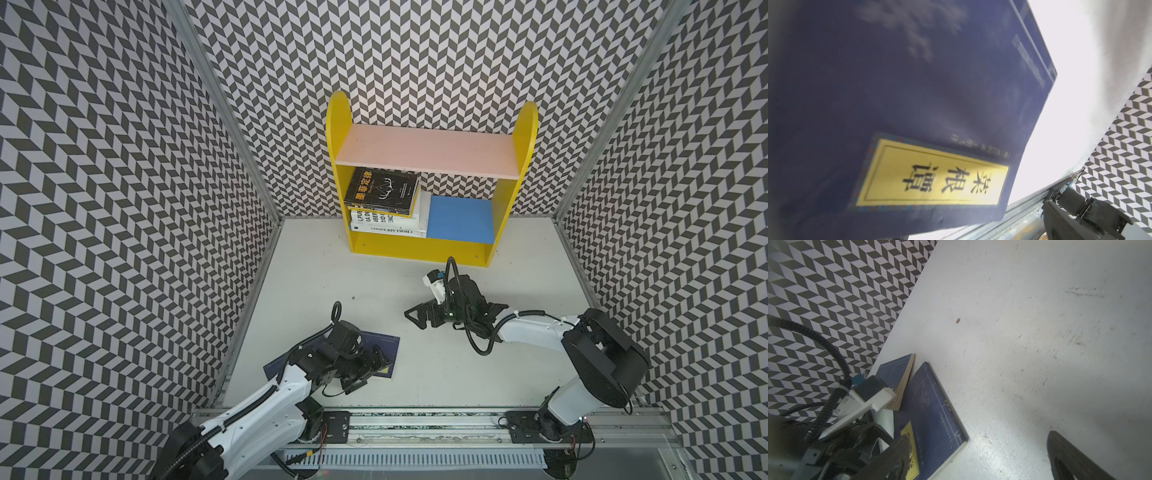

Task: Stacking books/files
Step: Rotate the book at the center of the table.

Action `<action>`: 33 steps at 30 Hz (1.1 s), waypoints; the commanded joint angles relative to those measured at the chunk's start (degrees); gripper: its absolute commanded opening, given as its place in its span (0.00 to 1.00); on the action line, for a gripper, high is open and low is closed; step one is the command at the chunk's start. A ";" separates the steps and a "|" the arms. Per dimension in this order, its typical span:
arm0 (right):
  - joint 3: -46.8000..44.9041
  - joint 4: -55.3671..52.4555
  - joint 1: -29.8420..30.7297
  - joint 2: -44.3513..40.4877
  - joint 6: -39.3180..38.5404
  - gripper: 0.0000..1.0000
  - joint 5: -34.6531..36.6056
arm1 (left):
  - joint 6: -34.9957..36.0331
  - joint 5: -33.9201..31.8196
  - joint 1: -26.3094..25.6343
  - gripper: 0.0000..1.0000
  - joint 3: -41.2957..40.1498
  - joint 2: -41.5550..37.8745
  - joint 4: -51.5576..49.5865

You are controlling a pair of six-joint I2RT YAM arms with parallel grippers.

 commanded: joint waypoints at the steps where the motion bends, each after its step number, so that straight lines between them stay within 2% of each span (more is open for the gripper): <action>1: -0.14 1.35 -2.65 0.65 0.18 0.99 -1.12 | 10.94 -4.07 0.81 0.99 5.08 9.68 14.62; 4: -1.54 3.66 -7.25 0.11 3.50 1.00 -4.75 | 16.69 -5.75 0.53 0.98 13.30 18.71 20.76; 7: -1.73 3.32 -10.35 -0.78 4.21 1.00 -5.12 | 20.10 -4.89 0.49 0.97 18.61 22.40 26.74; 11: -0.08 1.32 -11.27 -1.34 3.05 1.00 -2.56 | 23.62 -9.37 0.42 0.97 21.50 20.08 25.93; 14: 2.14 1.59 -11.18 0.54 3.10 1.00 -3.59 | 23.02 -19.15 1.23 0.98 21.76 16.89 17.08; 16: 3.78 1.71 -11.04 2.50 3.13 1.00 -4.41 | 21.56 -22.02 3.72 0.98 20.19 15.39 12.47; 20: 7.33 1.67 -9.47 5.83 2.17 0.99 -5.06 | 18.84 -21.42 12.97 0.98 14.04 11.54 9.72; 23: 11.03 0.72 -6.90 8.41 0.37 1.00 -4.86 | 17.83 -21.49 17.09 0.99 10.49 8.13 9.84; 27: 15.22 -0.43 -4.37 12.37 0.58 0.99 -4.35 | 16.49 -22.67 20.06 1.00 7.57 5.53 7.81; 33: 20.71 -4.84 -0.55 17.93 -0.72 0.99 -3.42 | 14.96 -22.30 20.57 1.00 3.22 2.90 6.82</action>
